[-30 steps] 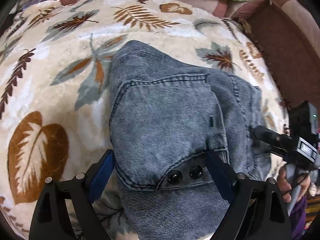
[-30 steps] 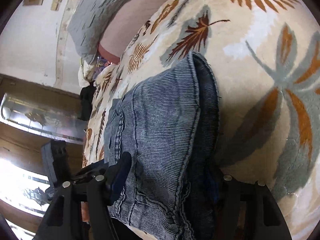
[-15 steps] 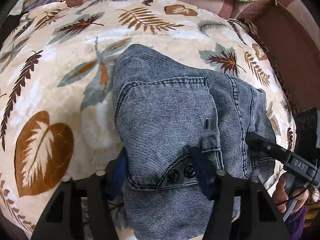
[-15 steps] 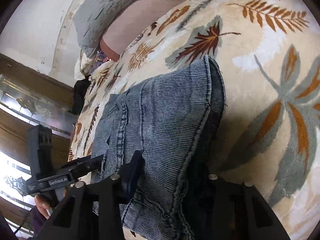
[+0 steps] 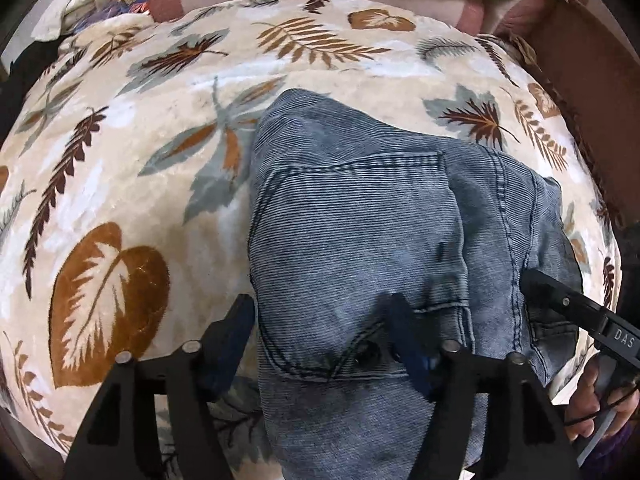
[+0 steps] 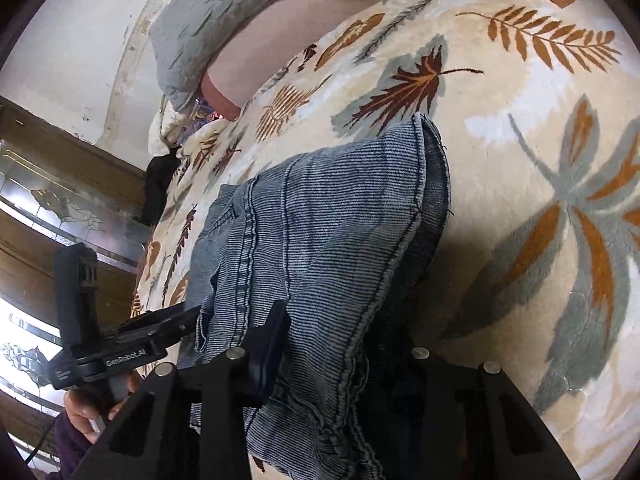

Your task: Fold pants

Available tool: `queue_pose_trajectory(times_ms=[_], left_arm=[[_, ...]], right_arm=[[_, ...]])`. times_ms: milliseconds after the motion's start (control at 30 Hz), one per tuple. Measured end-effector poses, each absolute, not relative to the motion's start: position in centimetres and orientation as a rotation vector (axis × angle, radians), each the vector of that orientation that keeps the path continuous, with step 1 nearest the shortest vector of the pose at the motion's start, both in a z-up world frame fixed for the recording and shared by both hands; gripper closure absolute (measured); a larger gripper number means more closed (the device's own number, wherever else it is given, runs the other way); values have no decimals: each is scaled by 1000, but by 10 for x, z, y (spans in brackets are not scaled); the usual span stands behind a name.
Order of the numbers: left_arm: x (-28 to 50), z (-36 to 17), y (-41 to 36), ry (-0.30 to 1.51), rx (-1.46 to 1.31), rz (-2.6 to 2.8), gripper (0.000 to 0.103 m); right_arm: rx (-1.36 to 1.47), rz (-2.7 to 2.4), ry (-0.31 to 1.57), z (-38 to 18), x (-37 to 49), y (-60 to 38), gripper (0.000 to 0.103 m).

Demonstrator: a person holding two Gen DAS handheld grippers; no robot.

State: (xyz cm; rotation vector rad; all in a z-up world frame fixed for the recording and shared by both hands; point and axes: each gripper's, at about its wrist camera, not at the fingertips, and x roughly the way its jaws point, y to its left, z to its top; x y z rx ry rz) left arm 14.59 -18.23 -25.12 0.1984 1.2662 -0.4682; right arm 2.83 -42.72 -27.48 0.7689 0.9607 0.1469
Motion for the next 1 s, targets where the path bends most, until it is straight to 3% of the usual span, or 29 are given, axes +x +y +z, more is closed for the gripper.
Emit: queue_pose_trajectory(times_ms=[67,233,400,467,1000], left_arm=[[148,-253,-180,1269,173,-476,34],[144,-248,-185,1245,178,-500,54],[138,-239,-184,1203,189,-496,74],[137,-235,-181,1194,177,-500,77],[141,-165,-140,1012,151,-437,80]], right_arm=[[777,145,966,-276,30,-427,59],[766,138,961,-274,32,-425,56],[588,121,890,-253,29,-406,64],[560,121,861,-247,27,-402,66],[537,200,616,-201,35,-356,70]])
